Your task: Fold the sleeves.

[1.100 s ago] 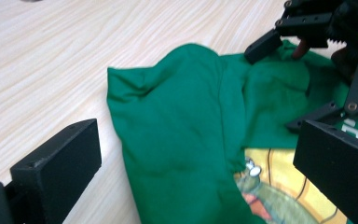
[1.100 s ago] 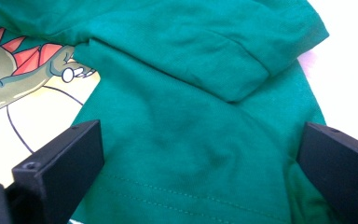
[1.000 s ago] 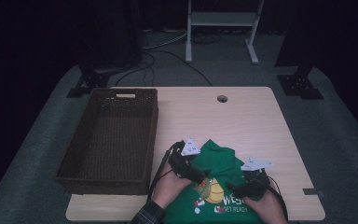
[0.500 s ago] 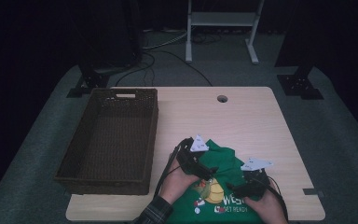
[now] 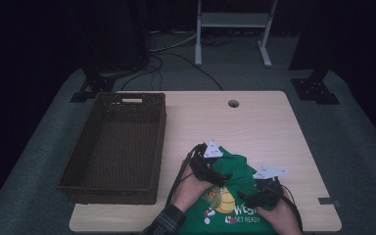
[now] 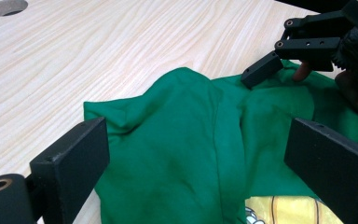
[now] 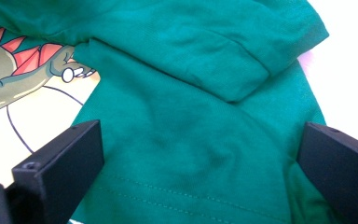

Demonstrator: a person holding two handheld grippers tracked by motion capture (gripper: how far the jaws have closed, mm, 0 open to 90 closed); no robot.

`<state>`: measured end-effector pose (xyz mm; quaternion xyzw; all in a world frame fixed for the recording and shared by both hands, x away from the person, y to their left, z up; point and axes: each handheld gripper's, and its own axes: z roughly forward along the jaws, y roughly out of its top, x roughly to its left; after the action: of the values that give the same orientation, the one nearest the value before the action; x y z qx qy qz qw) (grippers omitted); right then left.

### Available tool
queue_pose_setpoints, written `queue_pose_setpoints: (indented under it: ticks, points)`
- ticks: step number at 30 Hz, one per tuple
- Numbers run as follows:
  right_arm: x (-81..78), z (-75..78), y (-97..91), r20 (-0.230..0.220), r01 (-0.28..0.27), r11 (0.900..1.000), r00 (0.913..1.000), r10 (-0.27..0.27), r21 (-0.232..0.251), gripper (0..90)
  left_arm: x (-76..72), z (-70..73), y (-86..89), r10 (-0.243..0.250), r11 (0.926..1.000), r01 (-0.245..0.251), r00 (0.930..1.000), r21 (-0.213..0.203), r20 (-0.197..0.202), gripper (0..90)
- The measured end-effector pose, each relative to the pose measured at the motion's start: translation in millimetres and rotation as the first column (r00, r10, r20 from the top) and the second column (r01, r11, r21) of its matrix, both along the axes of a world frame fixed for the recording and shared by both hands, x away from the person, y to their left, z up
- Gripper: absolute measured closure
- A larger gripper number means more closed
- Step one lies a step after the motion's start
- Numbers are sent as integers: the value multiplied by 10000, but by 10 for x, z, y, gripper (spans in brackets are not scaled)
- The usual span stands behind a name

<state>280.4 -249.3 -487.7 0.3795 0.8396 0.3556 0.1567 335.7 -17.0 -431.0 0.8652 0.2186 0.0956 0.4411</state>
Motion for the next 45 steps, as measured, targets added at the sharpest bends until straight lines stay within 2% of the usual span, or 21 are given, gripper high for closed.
queue_pose_setpoints:
  ticks: [3, 10, 14, 24, 32, 40, 43, 45]
  points:
    - [0, 0, 0, 6, -2, 10000, 10000, 2, -2, 0, -11, -3, -36, -28, 10000, 28, 9999, 41, 135, 131]
    - [1, 0, -1, 19, -5, 10000, 10000, 5, -6, 0, -13, -20, -122, -86, 9999, 85, 9999, 54, 114, 254]
    - [2, 0, -1, 28, -9, 10000, 10000, 9, -8, 0, -22, -33, -169, -356, 9992, 353, 9993, 170, 143, 353]
    - [0, 0, 1, -10, 8, 10000, 10000, -8, 7, 0, -42, -127, -245, -824, 9960, 827, 9965, 324, -117, 559]
    - [0, 1, 0, -2, 12, 10000, 10000, -12, 10, 0, -53, -226, -285, -852, 9939, 855, 9963, 695, -82, 580]
    - [0, 1, 0, -7, 4, 10000, 10000, -4, 4, 0, -47, -327, -314, -620, 9939, 633, 9979, 906, -163, 600]
    - [0, 0, 1, -8, 17, 10000, 10000, -17, 13, 0, -52, -358, -331, -527, 9916, 547, 9984, 1173, -199, 599]
    - [0, 0, 0, -7, 11, 10000, 10000, -11, 7, 0, -48, -371, -340, -442, 9902, 464, 9988, 1317, -199, 633]
